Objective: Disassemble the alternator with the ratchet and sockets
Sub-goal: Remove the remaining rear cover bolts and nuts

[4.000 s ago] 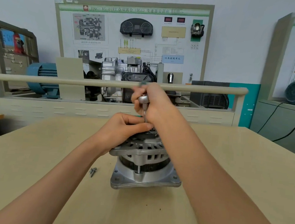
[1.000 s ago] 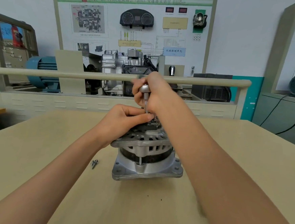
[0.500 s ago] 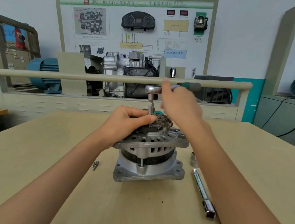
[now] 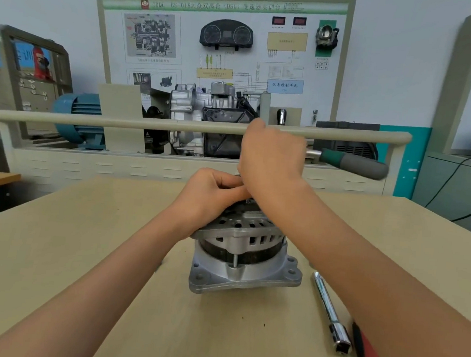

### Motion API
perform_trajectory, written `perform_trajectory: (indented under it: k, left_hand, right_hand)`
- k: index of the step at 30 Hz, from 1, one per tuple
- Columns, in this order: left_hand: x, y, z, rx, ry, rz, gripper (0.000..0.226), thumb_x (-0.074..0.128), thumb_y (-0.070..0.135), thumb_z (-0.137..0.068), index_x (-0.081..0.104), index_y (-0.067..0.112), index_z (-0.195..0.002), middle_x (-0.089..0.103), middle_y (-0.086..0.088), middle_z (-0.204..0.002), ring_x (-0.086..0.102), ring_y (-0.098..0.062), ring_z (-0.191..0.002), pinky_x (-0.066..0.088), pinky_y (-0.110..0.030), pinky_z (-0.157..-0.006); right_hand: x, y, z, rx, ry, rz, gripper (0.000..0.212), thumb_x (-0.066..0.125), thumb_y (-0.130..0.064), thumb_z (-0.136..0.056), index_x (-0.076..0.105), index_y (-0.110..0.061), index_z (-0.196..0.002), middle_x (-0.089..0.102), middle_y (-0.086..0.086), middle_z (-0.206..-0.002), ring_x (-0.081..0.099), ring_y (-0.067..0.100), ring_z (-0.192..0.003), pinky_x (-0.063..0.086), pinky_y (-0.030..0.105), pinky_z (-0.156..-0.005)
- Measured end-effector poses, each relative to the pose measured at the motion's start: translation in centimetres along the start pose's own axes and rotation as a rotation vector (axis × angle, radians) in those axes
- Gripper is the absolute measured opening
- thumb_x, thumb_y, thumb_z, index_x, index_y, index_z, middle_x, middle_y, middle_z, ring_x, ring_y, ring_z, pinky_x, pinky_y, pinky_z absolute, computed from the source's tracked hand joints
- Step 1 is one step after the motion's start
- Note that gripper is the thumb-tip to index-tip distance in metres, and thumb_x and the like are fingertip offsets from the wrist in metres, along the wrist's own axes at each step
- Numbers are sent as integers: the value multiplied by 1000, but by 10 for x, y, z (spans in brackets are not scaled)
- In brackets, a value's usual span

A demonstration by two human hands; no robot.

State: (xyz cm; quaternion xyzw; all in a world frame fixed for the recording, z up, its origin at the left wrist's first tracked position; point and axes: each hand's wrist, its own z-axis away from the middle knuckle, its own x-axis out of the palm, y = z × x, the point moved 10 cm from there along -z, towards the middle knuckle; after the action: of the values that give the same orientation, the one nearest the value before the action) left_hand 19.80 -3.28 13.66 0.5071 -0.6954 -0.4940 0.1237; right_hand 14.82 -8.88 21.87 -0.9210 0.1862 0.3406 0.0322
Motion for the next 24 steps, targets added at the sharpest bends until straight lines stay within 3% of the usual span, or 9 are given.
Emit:
perform_trajectory:
  k: [2,4,7,9,12,15,18,21,24]
  left_hand:
    - [-1,1,1,3,12,-7,37,66,10,-84,72,32,-55,69,13,-58,61,6,-52,43,-8,-50]
    - [-3,1,1,8,16,-21,45,65,7,-84,70,32,-47,67,12,-54,60,5,-49,42,-8,-48]
    - [-3,3,2,11,-23,-9,45,64,7,-86,71,34,-50,69,13,-58,63,5,-54,43,-6,-49]
    - [0,4,3,3,-79,27,38,63,12,-87,74,34,-59,72,10,-66,67,2,-61,46,-8,-53]
    - [2,2,1,-8,-142,48,26,61,19,-89,78,34,-76,75,7,-79,69,-1,-71,48,-9,-58]
    - [3,-1,0,-20,-176,50,16,62,27,-88,78,29,-89,75,5,-90,70,-6,-82,50,-11,-66]
    - [2,-5,0,-31,-192,44,17,63,29,-86,77,23,-94,75,1,-91,71,-10,-82,51,-14,-67]
    - [-1,-6,0,-31,-152,101,25,67,32,-74,77,19,-93,75,-2,-89,71,-11,-80,52,-15,-65]
    - [-2,-4,0,-11,-113,100,13,69,25,-75,77,22,-84,75,2,-80,70,-6,-73,50,-12,-61]
  right_hand:
    - [-3,-7,0,1,1,57,15,48,-3,-86,38,-13,-83,30,-1,-55,29,15,-45,26,26,-52]
    - [-10,-17,3,-61,73,13,15,46,-8,-88,36,-14,-78,28,-2,-55,29,16,-47,24,28,-59]
    - [-16,-15,10,-91,240,-216,17,39,-22,-91,38,-16,-76,33,-3,-61,34,19,-59,25,33,-71]
    - [-14,-10,10,-129,271,-490,26,44,-20,-89,38,-16,-64,35,-6,-55,34,16,-57,30,32,-72]
    - [-3,0,3,-135,201,-1006,42,49,-8,-87,30,-17,-50,32,-4,-48,33,12,-56,29,28,-66]
    - [21,2,-3,-12,-8,-1509,46,44,-15,-89,38,-9,-45,41,9,-53,46,14,-62,38,20,-76]
    - [36,-5,-6,72,-174,-1837,58,36,-12,-94,39,-14,-37,46,2,-48,60,11,-72,41,25,-85]
    - [31,-10,-5,75,-151,-1833,58,35,-11,-95,40,-14,-37,46,-1,-46,60,8,-66,43,25,-83]
    - [21,2,6,137,75,-1674,52,38,-11,-97,42,-13,-46,43,1,-51,50,7,-58,44,21,-74]
